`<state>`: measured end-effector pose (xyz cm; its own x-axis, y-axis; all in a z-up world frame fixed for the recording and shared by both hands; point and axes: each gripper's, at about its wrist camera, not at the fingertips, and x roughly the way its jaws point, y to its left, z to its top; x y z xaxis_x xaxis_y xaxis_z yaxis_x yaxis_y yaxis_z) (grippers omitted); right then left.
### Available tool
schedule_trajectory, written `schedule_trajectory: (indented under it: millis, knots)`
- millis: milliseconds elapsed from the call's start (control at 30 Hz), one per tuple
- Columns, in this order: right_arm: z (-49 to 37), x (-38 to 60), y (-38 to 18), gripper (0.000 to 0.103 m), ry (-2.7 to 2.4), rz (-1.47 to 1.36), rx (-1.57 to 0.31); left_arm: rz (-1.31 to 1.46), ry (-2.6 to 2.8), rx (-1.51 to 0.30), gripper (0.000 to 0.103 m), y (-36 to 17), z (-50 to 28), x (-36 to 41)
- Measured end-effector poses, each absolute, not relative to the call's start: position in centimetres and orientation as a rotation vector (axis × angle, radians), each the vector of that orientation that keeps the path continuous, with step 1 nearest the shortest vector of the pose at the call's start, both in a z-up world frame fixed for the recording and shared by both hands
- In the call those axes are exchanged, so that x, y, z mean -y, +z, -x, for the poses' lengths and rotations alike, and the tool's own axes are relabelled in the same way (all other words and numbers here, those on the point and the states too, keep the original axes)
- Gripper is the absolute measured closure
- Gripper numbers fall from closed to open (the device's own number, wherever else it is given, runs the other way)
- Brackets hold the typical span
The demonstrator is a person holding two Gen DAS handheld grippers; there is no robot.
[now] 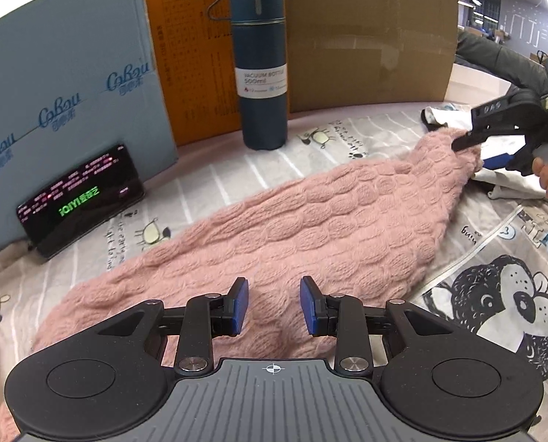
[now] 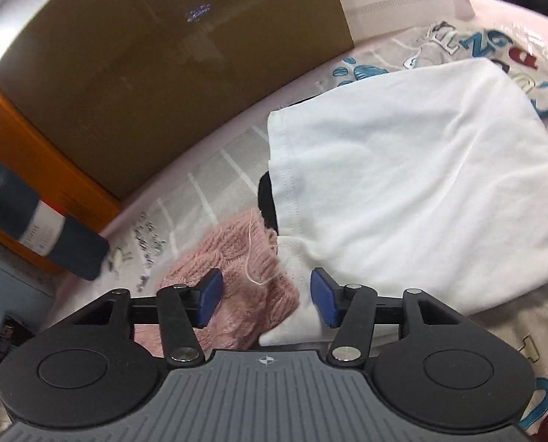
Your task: Fold clothes
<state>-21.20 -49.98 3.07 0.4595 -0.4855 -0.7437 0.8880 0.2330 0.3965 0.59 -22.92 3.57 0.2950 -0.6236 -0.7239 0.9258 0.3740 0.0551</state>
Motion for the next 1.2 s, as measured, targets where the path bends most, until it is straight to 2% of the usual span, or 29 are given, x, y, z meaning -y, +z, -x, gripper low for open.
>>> schedule_trajectory:
  millis: [67,100,133,167,200,267,500,633,800,1100,1200]
  knots:
    - [20.3,49.6,3.0,0.060,-1.024,-0.849,-0.550,-0.523,-1.089,-0.680,0.071,3.6,-0.7,22.7]
    - [19.9,49.4,3.1,0.070,-1.028,-0.815,-0.560,-0.522,-1.086,-0.681,0.071,3.6,-0.8,22.6]
    - [19.4,49.1,3.1,0.073,-1.032,-0.775,-0.571,-0.522,-1.085,-0.681,0.071,3.6,-0.8,22.6]
    - [18.9,48.6,3.3,0.083,-1.033,-0.716,-0.582,-0.521,-1.084,-0.681,0.071,3.6,-0.8,22.6]
    - [18.7,48.1,3.7,0.088,-1.029,-0.666,-0.582,-0.521,-1.083,-0.681,0.071,3.6,-0.8,22.6]
    - [18.5,47.1,4.7,0.091,-1.020,-0.596,-0.569,-0.523,-1.083,-0.679,0.071,3.6,-0.8,22.6]
    - [21.3,44.9,9.1,0.093,-1.009,-0.627,-0.444,-0.520,-1.070,-0.665,0.071,3.8,-1.0,22.1]
    - [23.6,44.5,10.6,0.094,-1.061,-0.658,-0.435,-0.513,-1.072,-0.651,0.071,4.3,-0.9,21.7]
    - [25.2,45.3,9.8,0.094,-1.184,-0.611,-0.489,-0.513,-1.074,-0.637,0.071,4.6,-0.7,21.7]
    - [21.6,40.3,12.2,0.094,-0.873,-0.519,-0.349,-0.484,-0.996,-0.643,0.071,4.8,-1.9,20.7]
    - [18.7,38.7,11.7,0.094,-0.771,-0.508,-0.389,-0.467,-0.984,-0.643,0.071,5.0,-2.2,19.9]
